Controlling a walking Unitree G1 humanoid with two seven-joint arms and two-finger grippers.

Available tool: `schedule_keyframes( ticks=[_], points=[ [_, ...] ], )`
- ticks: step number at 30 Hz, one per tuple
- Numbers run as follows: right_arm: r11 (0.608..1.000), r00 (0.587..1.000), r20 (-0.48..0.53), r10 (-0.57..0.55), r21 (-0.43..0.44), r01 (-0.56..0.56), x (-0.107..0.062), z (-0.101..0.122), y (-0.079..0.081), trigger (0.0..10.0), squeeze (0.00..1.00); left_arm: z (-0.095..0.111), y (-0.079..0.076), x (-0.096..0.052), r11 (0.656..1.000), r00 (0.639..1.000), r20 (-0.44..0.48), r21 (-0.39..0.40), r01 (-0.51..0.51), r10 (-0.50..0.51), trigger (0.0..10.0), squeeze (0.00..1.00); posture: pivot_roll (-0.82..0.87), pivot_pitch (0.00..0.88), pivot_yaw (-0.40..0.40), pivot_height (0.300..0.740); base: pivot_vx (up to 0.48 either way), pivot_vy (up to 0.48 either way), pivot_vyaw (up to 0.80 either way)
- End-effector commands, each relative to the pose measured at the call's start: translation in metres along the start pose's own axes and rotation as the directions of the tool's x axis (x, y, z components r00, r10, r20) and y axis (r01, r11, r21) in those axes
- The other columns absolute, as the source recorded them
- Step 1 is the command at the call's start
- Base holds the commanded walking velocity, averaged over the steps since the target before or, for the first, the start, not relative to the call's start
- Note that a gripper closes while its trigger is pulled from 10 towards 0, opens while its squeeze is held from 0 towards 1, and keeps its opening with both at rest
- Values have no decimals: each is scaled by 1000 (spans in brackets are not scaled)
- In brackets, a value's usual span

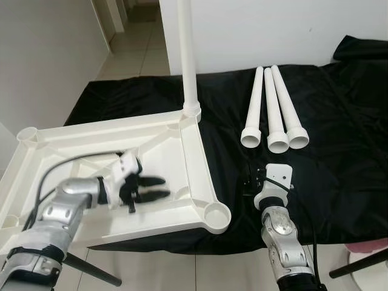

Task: Building children table

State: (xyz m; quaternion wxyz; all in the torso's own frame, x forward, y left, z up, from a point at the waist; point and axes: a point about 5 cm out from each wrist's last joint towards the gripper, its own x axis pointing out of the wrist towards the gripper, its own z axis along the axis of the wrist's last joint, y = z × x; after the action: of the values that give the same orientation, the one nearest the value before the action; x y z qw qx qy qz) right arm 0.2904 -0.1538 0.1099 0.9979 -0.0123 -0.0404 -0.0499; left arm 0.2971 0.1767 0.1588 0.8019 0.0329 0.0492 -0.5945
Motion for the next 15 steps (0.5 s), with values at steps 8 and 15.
schedule_keyframes(
  ticks=[8, 15],
  points=[
    [1000, 1000, -10, 4, 9, -4, 1, -4, 2, 10000, 0, 12, -25, -21, 993, 995, 97, -115, 4, 7, 10000, 0, -18, 39, 109, 740, 0, 0, 0],
    [1000, 1000, 19, -19, 20, 18, 12, 4, -2, 10000, 0, 15, -58, 6, 997, 985, 168, -79, -15, 28, 10000, 0, -28, 7, 110, 740, 0, 0, 0]
  ],
)
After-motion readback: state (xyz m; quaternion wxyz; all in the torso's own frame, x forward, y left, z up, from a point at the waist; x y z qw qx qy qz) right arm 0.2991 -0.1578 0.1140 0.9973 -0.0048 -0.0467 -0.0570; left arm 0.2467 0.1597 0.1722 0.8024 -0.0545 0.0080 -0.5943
